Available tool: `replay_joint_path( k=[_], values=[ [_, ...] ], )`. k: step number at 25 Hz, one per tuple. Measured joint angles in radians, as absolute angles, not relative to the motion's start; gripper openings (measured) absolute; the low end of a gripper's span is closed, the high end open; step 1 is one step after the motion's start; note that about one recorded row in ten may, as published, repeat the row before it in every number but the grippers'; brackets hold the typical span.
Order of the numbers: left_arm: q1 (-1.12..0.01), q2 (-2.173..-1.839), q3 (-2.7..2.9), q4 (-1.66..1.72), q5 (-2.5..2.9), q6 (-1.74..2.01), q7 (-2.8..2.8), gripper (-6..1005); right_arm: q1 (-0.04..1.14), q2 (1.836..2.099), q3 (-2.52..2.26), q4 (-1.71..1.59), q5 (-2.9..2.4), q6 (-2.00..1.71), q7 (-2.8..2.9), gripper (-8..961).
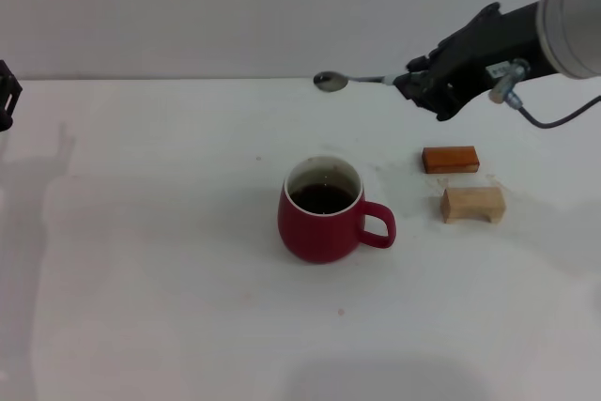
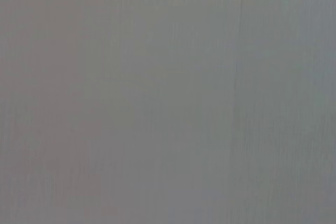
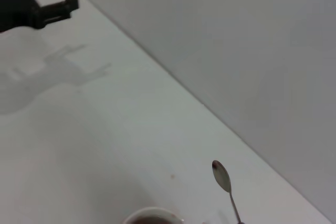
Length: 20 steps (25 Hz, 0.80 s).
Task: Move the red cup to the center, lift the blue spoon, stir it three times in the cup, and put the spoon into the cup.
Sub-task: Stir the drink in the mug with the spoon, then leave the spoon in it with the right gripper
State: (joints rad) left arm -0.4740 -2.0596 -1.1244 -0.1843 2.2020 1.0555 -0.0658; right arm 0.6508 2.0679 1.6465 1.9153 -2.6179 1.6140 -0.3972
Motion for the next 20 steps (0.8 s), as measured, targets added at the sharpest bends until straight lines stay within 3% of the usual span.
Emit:
replay_joint_path(
  k=[20],
  values=[
    [-0.485, -2.064, -1.124, -0.192, 2.199, 1.055, -0.066, 840, 0.847, 2.064, 1.649, 1.743, -2.602, 1.790, -0.460, 178]
  ],
)
